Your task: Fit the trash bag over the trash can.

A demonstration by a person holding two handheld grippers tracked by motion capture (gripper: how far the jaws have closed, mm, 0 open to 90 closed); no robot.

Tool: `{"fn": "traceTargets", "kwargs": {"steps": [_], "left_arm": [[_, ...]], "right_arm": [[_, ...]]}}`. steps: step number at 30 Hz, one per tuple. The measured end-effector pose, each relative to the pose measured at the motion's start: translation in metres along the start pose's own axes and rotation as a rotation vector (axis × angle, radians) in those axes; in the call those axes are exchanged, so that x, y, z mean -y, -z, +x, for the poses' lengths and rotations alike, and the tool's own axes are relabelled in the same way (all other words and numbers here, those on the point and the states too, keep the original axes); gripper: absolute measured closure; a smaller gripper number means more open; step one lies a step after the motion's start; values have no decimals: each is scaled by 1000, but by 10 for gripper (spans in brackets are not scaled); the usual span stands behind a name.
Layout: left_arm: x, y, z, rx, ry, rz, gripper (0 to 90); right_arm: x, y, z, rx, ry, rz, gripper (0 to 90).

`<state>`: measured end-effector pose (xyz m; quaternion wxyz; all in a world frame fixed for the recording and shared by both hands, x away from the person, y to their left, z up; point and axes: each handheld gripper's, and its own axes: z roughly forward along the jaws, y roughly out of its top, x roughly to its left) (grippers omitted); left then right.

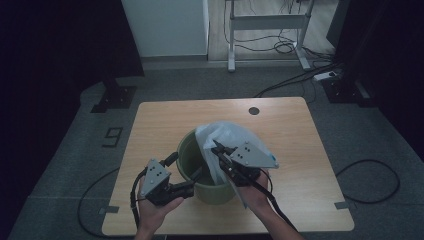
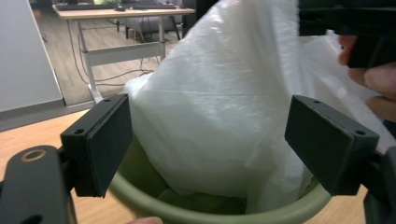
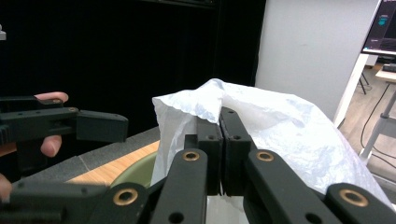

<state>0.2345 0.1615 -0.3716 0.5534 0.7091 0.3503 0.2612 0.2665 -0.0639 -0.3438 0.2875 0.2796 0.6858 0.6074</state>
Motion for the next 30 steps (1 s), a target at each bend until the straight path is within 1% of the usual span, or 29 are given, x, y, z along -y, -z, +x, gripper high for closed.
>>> {"fn": "traceTargets", "kwargs": {"steps": [2, 5, 7, 10, 12, 13, 15, 18, 20, 21, 22, 24, 26, 27, 28, 29, 30], "left_arm": [[-2, 0, -2, 5, -4, -3, 149], [-3, -1, -3, 5, -5, -6, 150], [-5, -1, -4, 10, -5, -11, 153], [-6, -2, -5, 8, -7, -11, 163], [-6, -5, -7, 5, -9, -7, 179], [-6, -6, -8, -9, -15, -2, 204], [-5, -9, -9, -26, -19, 3, 299], [-3, -13, -9, -37, -34, 29, 519], [-2, -16, -8, -32, -33, 41, 640], [-2, -16, -8, -32, -33, 41, 679], [-1, -18, -7, -15, -21, 54, 733], [0, -19, -6, -1, -14, 61, 792], [0, -19, -5, 4, -12, 61, 843], [0, -18, -5, 8, -4, 60, 857], [0, -18, -5, 8, -4, 60, 870], [0, -18, -3, 13, 7, 58, 884], [0, -18, -1, 16, 17, 58, 893]], "right_arm": [[-5, -2, 2, -3, 10, 3, 875], [-9, -4, 4, -6, 13, 1, 875], [-15, -6, 8, -14, 20, -7, 875], [-18, -7, 9, -15, 26, -11, 875], [-20, -9, 12, -21, 27, -15, 875], [-20, -10, 13, -23, 27, -16, 875], [-18, -10, 14, -30, 27, -12, 868], [-15, -10, 14, -40, 22, -7, 846], [-12, -8, 12, -43, 15, -3, 833], [-12, -8, 12, -43, 15, -3, 833], [-9, -5, 10, -49, 3, -2, 801], [-5, -3, 8, -58, -6, -1, 750], [0, 2, 7, -55, -2, -1, 646], [2, 4, 6, -54, -2, -5, 594], [2, 4, 6, -54, -2, -5, 594], [7, 11, 4, -40, -23, -8, 471], [9, 15, 2, -42, -39, -14, 434]]}}
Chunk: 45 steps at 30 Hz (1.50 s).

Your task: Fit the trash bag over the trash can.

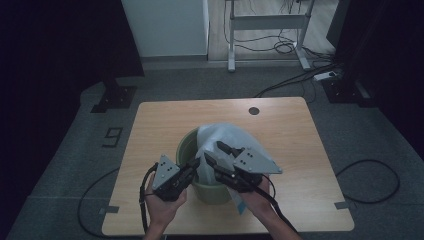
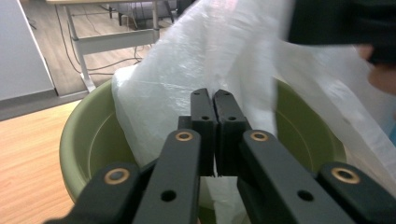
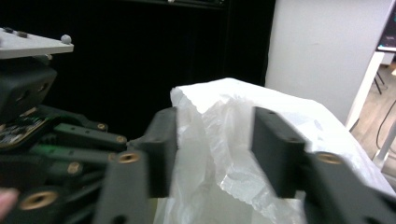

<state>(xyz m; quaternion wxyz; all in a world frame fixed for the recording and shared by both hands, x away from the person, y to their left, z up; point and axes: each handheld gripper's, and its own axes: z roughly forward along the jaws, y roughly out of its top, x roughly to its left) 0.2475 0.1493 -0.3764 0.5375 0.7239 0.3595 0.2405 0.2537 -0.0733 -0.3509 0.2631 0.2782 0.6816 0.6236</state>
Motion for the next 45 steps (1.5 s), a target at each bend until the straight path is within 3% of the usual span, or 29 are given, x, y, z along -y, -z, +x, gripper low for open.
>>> {"fn": "traceTargets", "kwargs": {"steps": [3, 6, 12, 17, 19, 23, 33, 38, 39, 40, 42, 45], "left_arm": [[0, 0, 5, 3, 21, 2, 897], [1, 3, 10, -3, 42, -9, 897], [1, 4, 15, -18, 68, -23, 898], [1, 4, 15, -22, 77, -28, 897], [1, 4, 15, -21, 79, -27, 897], [2, 4, 14, -23, 81, -27, 896], [4, 2, 16, -17, 89, -23, 895], [5, 6, 17, -8, 86, -24, 894], [5, 6, 17, -8, 86, -24, 893], [4, 6, 17, 0, 91, -26, 892], [4, 6, 17, 3, 89, -25, 891], [3, 7, 14, 12, 76, -26, 891]], "right_arm": [[6, 14, -6, -19, -41, 1, 344], [20, 31, -10, 4, -69, 15, 286], [52, 57, -12, 43, -122, 24, 251], [74, 74, -4, 88, -118, 14, 230], [78, 76, -3, 96, -114, 16, 228], [102, 77, 4, 148, -98, 54, 199], [129, 60, 22, 239, -75, 101, 156], [141, 51, 14, 372, -61, 152, 290], [141, 51, 14, 372, -61, 152, 290], [144, 49, 9, 445, -30, 180, 387], [145, 48, 5, 459, -24, 183, 435], [143, 48, -13, 510, -36, 174, 646]]}}
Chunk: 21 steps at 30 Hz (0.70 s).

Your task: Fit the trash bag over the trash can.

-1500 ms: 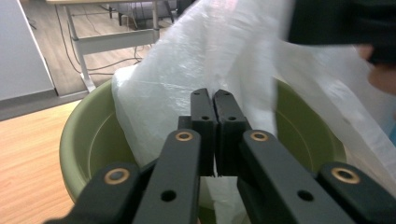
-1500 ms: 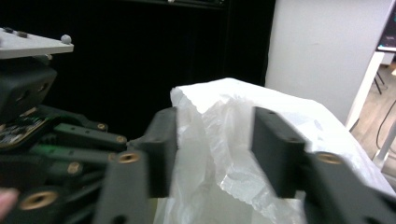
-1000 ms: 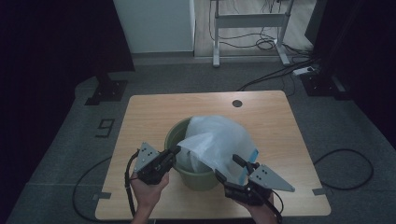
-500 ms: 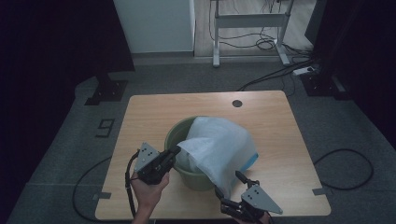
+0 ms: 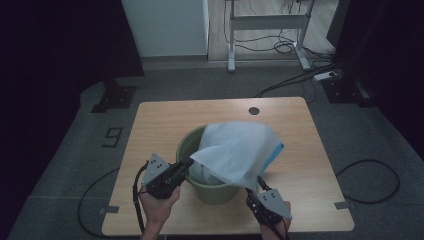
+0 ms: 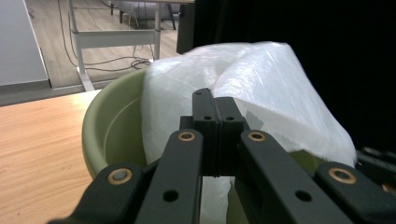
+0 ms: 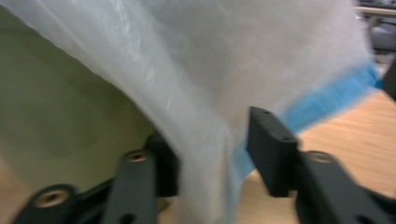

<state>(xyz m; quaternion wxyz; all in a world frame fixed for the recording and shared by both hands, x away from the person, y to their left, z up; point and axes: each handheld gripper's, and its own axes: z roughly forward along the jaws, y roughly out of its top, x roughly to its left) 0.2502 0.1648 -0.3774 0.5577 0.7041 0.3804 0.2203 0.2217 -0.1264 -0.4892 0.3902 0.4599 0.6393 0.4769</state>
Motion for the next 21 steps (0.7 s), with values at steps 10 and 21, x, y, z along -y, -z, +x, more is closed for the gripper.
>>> {"fn": "traceTargets", "kwargs": {"steps": [10, 21], "left_arm": [[0, 1, -3, 38, -18, 14, 887], [1, 12, 5, 41, -13, 8, 863]], "right_arm": [[-44, 12, -42, 47, -86, -170, 867], [-115, 12, -51, -52, -50, -309, 887]]}}
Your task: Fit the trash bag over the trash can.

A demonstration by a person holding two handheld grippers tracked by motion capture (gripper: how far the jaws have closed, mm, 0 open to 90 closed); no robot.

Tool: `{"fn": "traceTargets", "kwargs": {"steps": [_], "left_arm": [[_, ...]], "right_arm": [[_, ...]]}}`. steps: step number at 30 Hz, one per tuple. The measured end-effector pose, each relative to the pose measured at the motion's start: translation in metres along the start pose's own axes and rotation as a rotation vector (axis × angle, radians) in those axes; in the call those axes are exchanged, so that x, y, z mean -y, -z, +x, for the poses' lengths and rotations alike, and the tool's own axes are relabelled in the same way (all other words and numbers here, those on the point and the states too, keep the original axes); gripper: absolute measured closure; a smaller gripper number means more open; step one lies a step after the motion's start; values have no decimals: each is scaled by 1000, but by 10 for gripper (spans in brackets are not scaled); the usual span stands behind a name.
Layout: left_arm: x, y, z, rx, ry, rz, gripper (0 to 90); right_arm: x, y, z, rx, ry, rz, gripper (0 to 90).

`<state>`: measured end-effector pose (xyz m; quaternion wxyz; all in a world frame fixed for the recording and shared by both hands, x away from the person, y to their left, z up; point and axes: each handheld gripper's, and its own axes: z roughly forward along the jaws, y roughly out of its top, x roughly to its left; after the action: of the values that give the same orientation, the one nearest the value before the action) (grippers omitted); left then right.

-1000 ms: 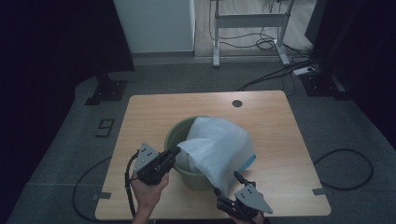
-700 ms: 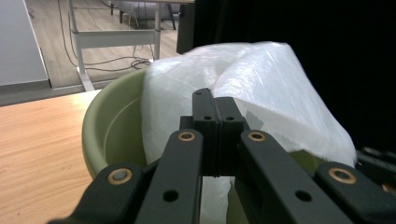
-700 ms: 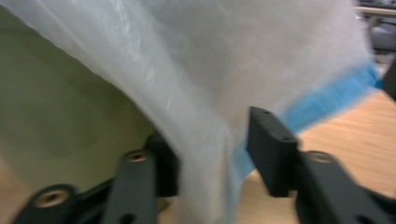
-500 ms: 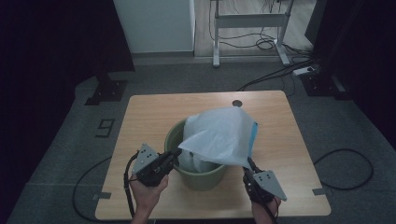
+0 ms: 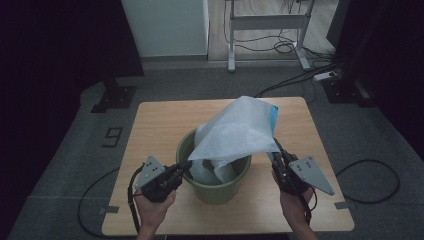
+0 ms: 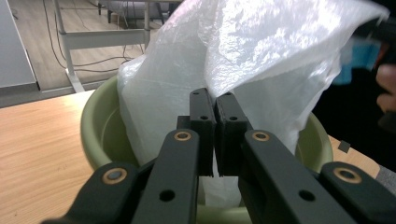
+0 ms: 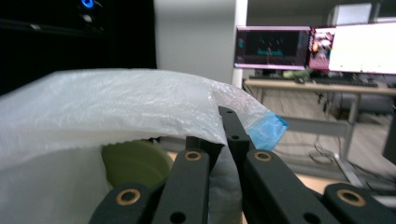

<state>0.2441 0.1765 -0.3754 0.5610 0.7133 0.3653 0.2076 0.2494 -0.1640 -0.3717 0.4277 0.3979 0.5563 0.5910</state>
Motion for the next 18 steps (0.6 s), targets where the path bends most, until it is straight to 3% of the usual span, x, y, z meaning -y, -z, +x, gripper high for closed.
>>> {"fn": "traceTargets", "kwargs": {"steps": [6, 9, 11, 12, 15, 16, 18], "left_arm": [[5, 5, 4, 28, -6, 6, 803], [5, 7, 4, 57, -14, 4, 681], [4, 10, 4, 74, -19, -8, 652], [1, 14, 4, 80, -8, -26, 547], [-3, 18, 3, 63, -10, -36, 505], [-9, 19, 2, 55, 3, -45, 430], [-14, 20, 1, 60, 13, -60, 389]], "right_arm": [[-16, -9, 12, -51, -19, -41, 886], [-19, -10, 16, -66, -13, -51, 885], [-21, -10, 18, -62, 16, -57, 885], [-24, -9, 16, -55, 28, -65, 885], [-28, -8, 12, -45, 30, -71, 885], [-31, -7, 9, -36, 31, -75, 885], [-34, -5, 7, -35, 37, -80, 885]]}}
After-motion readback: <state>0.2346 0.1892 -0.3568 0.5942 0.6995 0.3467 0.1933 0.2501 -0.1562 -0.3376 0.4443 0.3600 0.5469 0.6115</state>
